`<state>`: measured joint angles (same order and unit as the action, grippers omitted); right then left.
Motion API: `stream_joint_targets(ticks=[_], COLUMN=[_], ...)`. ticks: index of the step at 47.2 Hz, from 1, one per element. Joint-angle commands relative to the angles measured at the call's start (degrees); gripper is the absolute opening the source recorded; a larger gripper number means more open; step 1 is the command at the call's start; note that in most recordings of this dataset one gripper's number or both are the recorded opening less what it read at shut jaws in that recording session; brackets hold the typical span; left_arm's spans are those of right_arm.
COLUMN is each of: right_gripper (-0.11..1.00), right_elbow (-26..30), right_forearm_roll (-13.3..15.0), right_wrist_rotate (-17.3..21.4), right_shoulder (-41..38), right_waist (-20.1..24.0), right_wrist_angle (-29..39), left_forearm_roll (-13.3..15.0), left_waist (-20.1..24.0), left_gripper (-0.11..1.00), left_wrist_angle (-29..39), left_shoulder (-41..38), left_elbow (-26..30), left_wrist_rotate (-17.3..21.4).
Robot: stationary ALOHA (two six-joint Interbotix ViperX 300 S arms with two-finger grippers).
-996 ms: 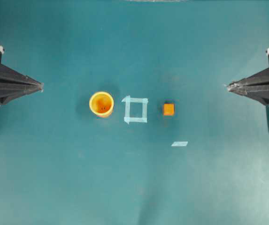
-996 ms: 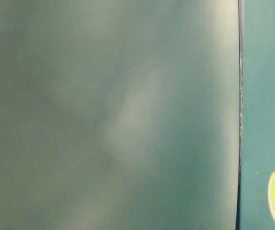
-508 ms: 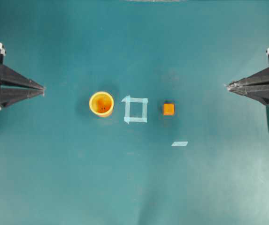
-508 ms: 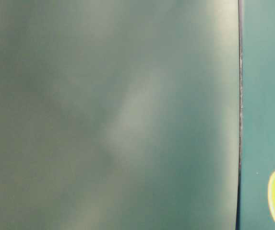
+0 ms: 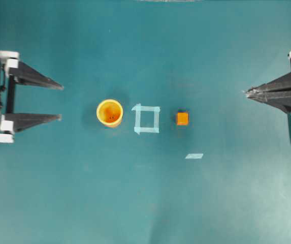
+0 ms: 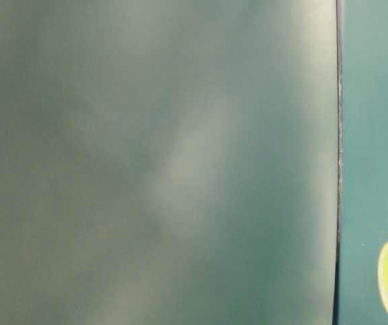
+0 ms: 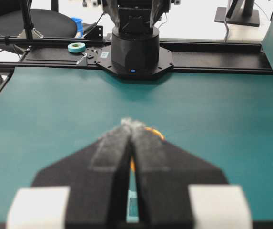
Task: Move the cup forward with left arm.
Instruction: 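Advance the open left gripper around the orange cup's side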
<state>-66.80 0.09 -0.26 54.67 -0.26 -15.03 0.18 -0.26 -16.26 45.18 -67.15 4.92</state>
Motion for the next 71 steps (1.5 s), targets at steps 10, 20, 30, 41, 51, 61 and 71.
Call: stream_joint_targets(ticks=[10,20,30,41,51,61,71], right_gripper=[0.0,0.0,0.0,0.0,0.0,0.0,0.0], right_elbow=[2.2,2.46,2.55,2.64,2.99,3.43,3.96], right_forearm_roll=[0.0,0.09,0.0,0.0,0.09,0.09,0.18], right_wrist_rotate=[0.09,0.09,0.09,0.09,0.09,-0.09,-0.18], right_shoulder=[-0.26,-0.18,-0.09,0.0,0.35,0.88,1.05], right_waist=[-0.09,-0.09,-0.09,-0.09,-0.09,-0.09,-0.09], right_wrist_angle=[-0.09,0.18,0.62,0.79,0.97,1.85,2.55], left_forearm_roll=[-0.09,0.0,0.0,0.0,0.0,0.0,0.0], left_waist=[2.02,3.87,4.04,4.04,3.16,2.72,2.64], left_gripper=[0.79,0.82,0.82,0.82,0.82,0.82,0.82], left_wrist_angle=[-7.38,-9.23,-10.11,-12.57,-14.94,-16.79,-19.6], left_shoulder=[-12.04,-19.07,-24.7,-30.94,-36.39,-40.25,-43.68], left_elbow=[1.32,0.7,-0.09,1.05,2.11,2.99,4.92], left_wrist_rotate=[0.09,0.18,0.0,-0.53,-0.88,-0.97,-0.97])
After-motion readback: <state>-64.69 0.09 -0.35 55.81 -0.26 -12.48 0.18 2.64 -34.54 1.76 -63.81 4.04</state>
